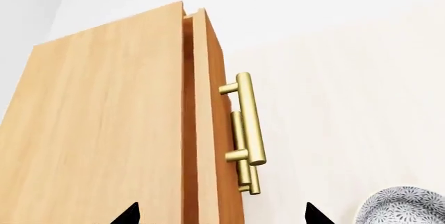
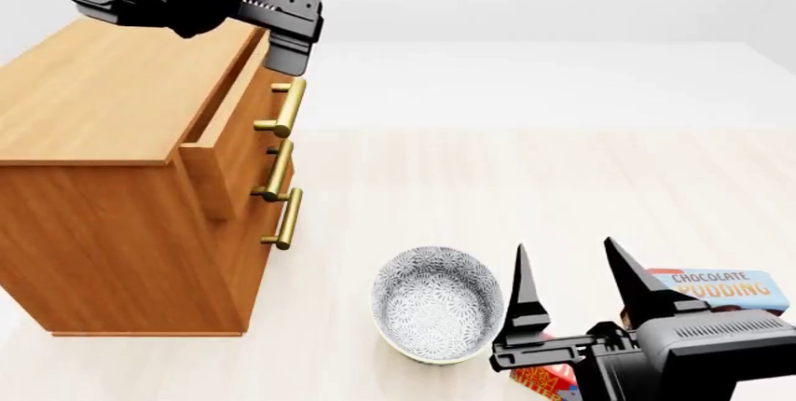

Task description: Put the butter at the back in the top drawer of the cabinet and close it.

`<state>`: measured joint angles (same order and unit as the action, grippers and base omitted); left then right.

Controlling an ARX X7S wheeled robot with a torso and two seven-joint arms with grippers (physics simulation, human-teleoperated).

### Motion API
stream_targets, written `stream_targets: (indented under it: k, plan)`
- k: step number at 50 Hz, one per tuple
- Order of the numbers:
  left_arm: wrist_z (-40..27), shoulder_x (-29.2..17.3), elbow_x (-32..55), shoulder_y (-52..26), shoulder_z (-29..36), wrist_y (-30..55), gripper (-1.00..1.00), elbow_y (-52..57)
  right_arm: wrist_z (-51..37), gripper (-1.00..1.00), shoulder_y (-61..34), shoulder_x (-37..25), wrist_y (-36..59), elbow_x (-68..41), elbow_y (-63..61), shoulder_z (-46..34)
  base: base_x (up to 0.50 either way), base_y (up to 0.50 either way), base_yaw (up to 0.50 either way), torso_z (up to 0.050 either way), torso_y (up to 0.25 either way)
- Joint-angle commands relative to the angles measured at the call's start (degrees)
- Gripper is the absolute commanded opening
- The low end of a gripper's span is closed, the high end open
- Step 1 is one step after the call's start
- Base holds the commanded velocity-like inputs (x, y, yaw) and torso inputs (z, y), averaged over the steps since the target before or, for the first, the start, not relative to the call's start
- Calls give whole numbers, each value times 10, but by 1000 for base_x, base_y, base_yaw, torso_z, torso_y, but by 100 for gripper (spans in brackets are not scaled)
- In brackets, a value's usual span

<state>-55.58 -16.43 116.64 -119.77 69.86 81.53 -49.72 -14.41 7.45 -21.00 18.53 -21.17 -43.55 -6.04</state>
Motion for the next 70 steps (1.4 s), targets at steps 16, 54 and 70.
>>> stream_targets:
  k: [16,54,70]
  plan:
    - [95,46,-50,17,43,11,100,-73,-1,100,-2,-6,-1,-6,3,-4,0,0,0,0,0]
    - [207,91,-119,31,113,14,100,-138,-5,100,0,-14,-8,-11,2,-9,0,0,0,0,0]
    - [234,99,-132,35,131,15,100,-152,-6,100,-1,-17,-11,-13,4,-10,0,0,0,0,1]
